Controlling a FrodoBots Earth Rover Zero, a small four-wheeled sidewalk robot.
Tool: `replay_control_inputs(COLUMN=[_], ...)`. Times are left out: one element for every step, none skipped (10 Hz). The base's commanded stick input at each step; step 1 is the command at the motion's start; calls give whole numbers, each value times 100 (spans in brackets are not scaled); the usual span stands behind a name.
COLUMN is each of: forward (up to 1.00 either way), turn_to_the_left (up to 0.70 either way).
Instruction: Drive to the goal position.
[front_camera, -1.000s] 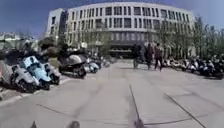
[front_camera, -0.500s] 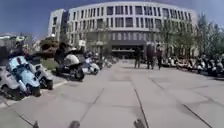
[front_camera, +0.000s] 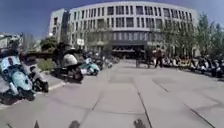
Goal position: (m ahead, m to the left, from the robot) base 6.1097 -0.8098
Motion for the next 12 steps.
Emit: replay_control_inputs(forward=[0,0,0,0,85,85,85,85,85,85,85,85], turn_to_the_left=[-85,-63,-35,-4,-1,-14,-34,-34,-34,-34,-34,-34])
